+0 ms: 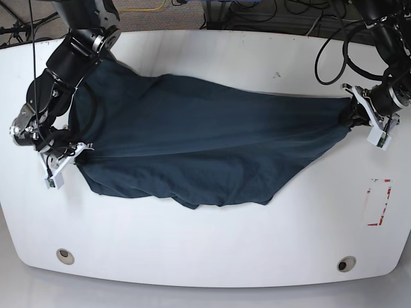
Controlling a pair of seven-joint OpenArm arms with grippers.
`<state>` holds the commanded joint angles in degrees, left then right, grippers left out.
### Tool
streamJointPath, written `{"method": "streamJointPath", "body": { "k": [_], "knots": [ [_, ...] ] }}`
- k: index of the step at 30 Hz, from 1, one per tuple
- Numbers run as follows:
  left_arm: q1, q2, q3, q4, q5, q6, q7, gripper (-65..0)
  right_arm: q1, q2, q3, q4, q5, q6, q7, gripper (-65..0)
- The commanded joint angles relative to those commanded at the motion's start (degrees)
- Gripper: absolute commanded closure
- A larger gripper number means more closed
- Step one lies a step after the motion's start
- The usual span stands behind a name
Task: Fold the T-shirt properly
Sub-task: 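Lift the shirt with both grippers and swing it toward the table edge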
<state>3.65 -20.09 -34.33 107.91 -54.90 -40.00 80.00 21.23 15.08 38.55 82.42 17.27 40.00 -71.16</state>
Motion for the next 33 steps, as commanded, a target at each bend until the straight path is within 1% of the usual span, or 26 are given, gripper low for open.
{"method": "streamJointPath", "body": {
  "k": [5,8,11,14,20,22,24,26,29,32,33],
  "knots": [
    [-5.4,0.0,0.4,0.2,0.0,0.0,0.0,-0.8,2.7,1.8,-0.1,1.7,0.0,0.0,-2.4,0.0],
    [-9.8,-1.2,2.3,0.2,0.0,0.0,0.0,-0.8,5.4,3.0,-0.6,1.9,0.0,0.0,-3.7,0.0],
    [-14.7,-2.3,4.1,-0.1,0.3,0.0,0.0,-0.8,8.1,4.6,-4.0,2.1,0.1,0.0,-4.3,0.0],
    [-18.5,-2.3,4.8,-0.1,0.4,0.0,0.0,-0.8,10.3,5.5,-6.1,2.1,0.1,0.0,-4.4,0.0],
    [-28.3,-2.3,6.0,-0.3,0.7,0.0,0.0,-0.8,17.5,7.6,-9.7,2.1,0.1,0.0,-4.5,0.0],
    [-31.8,-2.3,6.4,-0.3,2.5,0.0,0.0,-0.8,20.5,8.8,-11.2,2.1,0.1,0.0,-4.5,0.0],
    [-36.3,-2.3,7.4,-0.3,5.8,0.0,0.0,-0.8,24.1,10.0,-13.0,1.8,0.1,0.0,-4.5,0.0],
    [-39.9,-2.3,7.6,-0.4,7.9,0.0,0.0,-0.8,26.9,10.9,-14.5,1.8,0.1,0.0,-4.6,0.0],
    [-44.7,-2.4,7.6,-1.1,10.0,0.0,0.0,-1.0,30.9,12.4,-16.7,2.1,0.1,0.0,-5.6,0.0],
    [-48.1,-2.5,7.6,-4.1,10.8,0.0,0.0,-1.0,34.3,13.2,-17.8,2.1,0.2,0.0,-7.5,0.0],
    [-49.1,-3.2,7.6,-5.4,10.9,0.0,0.0,-1.0,35.3,13.3,-17.8,2.1,0.2,0.0,-8.0,0.0]
  ]
}}
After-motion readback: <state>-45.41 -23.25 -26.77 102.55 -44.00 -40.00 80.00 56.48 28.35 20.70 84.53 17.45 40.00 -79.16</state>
